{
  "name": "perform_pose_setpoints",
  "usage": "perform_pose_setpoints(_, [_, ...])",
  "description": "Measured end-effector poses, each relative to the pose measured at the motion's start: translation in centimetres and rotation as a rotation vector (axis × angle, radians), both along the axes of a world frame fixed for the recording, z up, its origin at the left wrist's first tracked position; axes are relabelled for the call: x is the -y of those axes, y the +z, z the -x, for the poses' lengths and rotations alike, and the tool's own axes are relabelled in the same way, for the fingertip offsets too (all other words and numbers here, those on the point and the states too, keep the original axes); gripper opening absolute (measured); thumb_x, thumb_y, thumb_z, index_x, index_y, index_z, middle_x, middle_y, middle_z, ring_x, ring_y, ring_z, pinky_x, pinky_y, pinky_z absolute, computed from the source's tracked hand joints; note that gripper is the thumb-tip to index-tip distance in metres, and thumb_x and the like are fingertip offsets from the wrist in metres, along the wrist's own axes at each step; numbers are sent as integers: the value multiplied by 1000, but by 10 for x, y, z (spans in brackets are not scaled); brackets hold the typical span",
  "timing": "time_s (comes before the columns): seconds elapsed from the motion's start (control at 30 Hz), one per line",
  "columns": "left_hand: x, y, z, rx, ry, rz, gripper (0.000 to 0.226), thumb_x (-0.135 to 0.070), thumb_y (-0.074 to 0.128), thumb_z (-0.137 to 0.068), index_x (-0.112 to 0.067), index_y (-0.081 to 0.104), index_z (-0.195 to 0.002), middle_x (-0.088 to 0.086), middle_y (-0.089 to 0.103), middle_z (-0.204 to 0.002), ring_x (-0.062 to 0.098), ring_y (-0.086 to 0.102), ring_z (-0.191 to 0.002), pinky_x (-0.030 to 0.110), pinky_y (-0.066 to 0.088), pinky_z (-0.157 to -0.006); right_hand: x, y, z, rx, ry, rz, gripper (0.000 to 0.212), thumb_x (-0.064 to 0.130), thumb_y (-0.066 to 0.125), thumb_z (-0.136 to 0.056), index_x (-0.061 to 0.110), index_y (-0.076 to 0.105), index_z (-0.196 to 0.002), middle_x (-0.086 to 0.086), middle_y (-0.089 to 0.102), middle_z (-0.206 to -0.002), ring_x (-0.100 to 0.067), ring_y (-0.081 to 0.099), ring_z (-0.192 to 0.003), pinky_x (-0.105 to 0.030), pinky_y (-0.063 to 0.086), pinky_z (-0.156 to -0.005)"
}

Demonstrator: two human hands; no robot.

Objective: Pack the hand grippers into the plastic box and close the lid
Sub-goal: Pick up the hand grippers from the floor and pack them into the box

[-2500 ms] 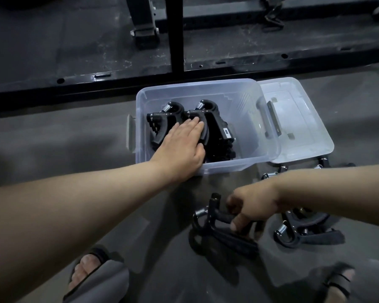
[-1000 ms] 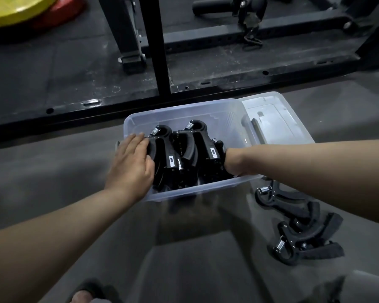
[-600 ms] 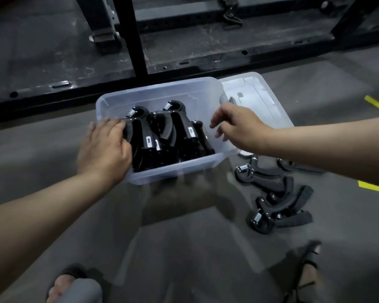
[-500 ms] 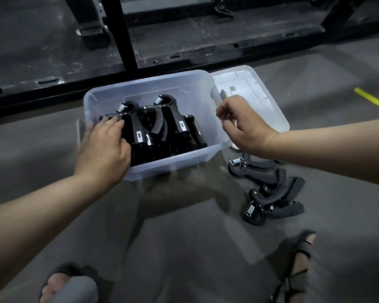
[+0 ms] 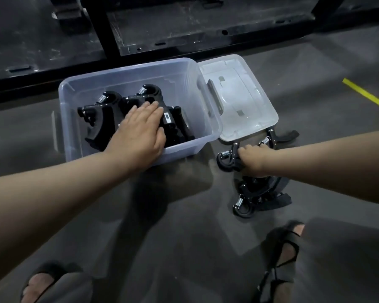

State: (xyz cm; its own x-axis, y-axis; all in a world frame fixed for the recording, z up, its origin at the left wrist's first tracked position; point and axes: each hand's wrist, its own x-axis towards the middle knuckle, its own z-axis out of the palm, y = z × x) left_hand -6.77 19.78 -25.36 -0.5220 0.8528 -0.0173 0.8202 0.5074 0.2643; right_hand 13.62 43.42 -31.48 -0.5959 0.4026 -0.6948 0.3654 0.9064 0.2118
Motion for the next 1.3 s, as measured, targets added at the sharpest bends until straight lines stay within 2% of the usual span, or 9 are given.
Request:
perform_pose_setpoints(0.2, [0, -1, 3, 0, 20, -18, 65, -35, 29, -89, -7, 37, -146, 10, 33, -155, 22, 22, -146, 38, 9, -122, 8, -9, -3, -138, 66, -106, 43, 14, 63, -78, 9, 36, -111, -14, 60, -110, -32, 59, -104, -47, 31, -96])
perform_pose_setpoints(0.4, [-1, -1, 1, 6, 25, -33, 64, -34, 30, -88, -6, 38, -145, 10, 34, -154, 23, 23, -146, 37, 9, -122, 9, -5, -2, -218, 89, -18, 86, 36, 88, -53, 14, 34, -118, -4, 58, -108, -29, 54, -106, -41, 33, -87])
perform_pose_setpoints(0.57, [0, 0, 0, 21, 45, -34, 65, -35, 30, -89, -7, 36, -147, 9, 33, -155, 21, 21, -147, 37, 9, -122, 11, 23, 4, -58, 244, 244, 44, 41, 72, -80, 20, 59, -116, -5, 49, -121, -28, 52, -113, -36, 46, -88])
perform_pose_setpoints(0.67, [1, 0, 0, 24, 57, -35, 65, -35, 30, -89, -7, 36, -147, 9, 32, -156, 21, 21, -147, 37, 9, -122, 14, 62, 20, -12, 308, 318, 30, 39, 69, -82, 26, 65, -108, 3, 62, -108, -21, 62, -97, -30, 49, -80])
perform_pose_setpoints(0.73, [1, 0, 0, 22, 63, -40, 65, -34, 30, -89, -7, 36, -147, 9, 33, -155, 21, 21, -147, 37, 9, -122, 13, 101, 36, 93, 190, 450, 25, 38, 75, -79, 23, 68, -97, 5, 71, -89, -15, 66, -80, -30, 53, -75])
perform_pose_setpoints(0.83, [0, 0, 0, 26, 66, -34, 64, -35, 30, -89, -7, 37, -147, 9, 32, -155, 21, 21, -147, 37, 10, -122, 13, 157, 57, 194, -188, 965, 21, 22, 76, -83, 7, 71, -96, -13, 74, -91, -18, 68, -80, -34, 57, -80])
perform_pose_setpoints(0.93, [0, -1, 0, 25, 72, -33, 65, -35, 30, -88, -7, 37, -146, 9, 33, -155, 21, 22, -146, 37, 11, -122, 22, 183, 77, -65, -508, 1226, 20, 13, 64, -87, -4, 66, -98, -19, 71, -90, -25, 70, -76, -33, 59, -69])
perform_pose_setpoints(1.13, [0, -1, 0, 36, 71, -28, 65, -35, 28, -89, -9, 34, -148, 7, 29, -157, 19, 17, -148, 37, 9, -122, 34, 170, 133, -563, -509, 741, 12, 3, 51, -96, 2, 62, -96, -19, 72, -94, -29, 74, -79, -37, 62, -67])
perform_pose_setpoints(1.3, [0, -3, 0, 32, 77, -36, 64, -35, 29, -89, -9, 36, -147, 7, 30, -157, 18, 18, -148, 37, 9, -122, 46, 143, 161, -451, -240, 347, 17, 1, 46, -85, -2, 63, -83, -17, 68, -80, -31, 69, -73, -39, 59, -62])
